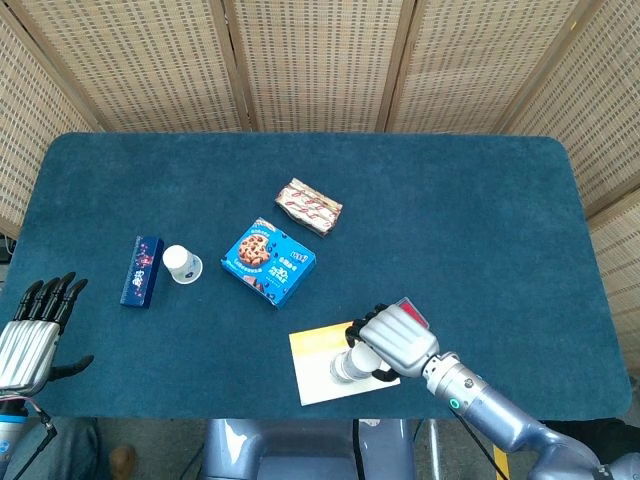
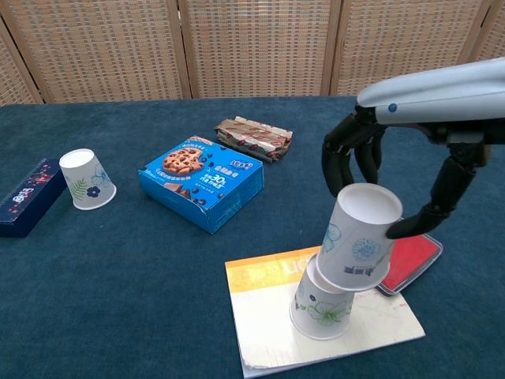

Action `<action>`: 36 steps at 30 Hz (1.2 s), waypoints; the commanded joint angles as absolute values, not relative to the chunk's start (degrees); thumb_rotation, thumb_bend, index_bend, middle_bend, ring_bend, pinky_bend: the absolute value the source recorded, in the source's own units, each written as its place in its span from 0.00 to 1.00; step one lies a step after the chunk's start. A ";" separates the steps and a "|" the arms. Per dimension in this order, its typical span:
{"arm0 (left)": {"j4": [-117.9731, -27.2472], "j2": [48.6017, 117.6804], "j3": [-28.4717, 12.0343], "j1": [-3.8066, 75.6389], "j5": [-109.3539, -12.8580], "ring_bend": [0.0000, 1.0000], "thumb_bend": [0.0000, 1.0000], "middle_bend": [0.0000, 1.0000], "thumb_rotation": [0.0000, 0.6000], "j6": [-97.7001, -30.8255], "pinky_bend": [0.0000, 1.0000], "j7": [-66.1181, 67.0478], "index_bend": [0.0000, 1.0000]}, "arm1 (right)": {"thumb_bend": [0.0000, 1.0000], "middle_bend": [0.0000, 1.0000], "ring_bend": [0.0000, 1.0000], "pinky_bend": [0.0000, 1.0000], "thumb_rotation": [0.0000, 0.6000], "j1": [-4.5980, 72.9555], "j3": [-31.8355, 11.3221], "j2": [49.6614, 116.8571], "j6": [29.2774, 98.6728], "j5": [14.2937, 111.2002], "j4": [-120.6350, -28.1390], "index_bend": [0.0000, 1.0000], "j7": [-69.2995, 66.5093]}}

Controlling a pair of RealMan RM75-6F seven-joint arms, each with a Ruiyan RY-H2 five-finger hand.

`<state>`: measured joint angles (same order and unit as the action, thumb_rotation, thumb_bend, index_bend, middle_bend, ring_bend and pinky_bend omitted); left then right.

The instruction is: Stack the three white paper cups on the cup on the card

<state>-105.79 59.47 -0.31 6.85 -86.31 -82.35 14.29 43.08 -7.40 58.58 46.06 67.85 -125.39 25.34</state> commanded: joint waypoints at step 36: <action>-105.89 59.07 -0.37 6.79 -85.97 0.00 0.00 0.00 1.00 -82.00 0.00 14.30 0.00 | 0.00 0.00 0.00 0.00 1.00 49.27 -2.70 57.56 48.75 58.43 -128.20 0.00 32.12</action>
<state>-105.91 59.06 -0.35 6.80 -85.99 -81.98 14.32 49.66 -2.91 57.99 48.12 57.76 -128.40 32.13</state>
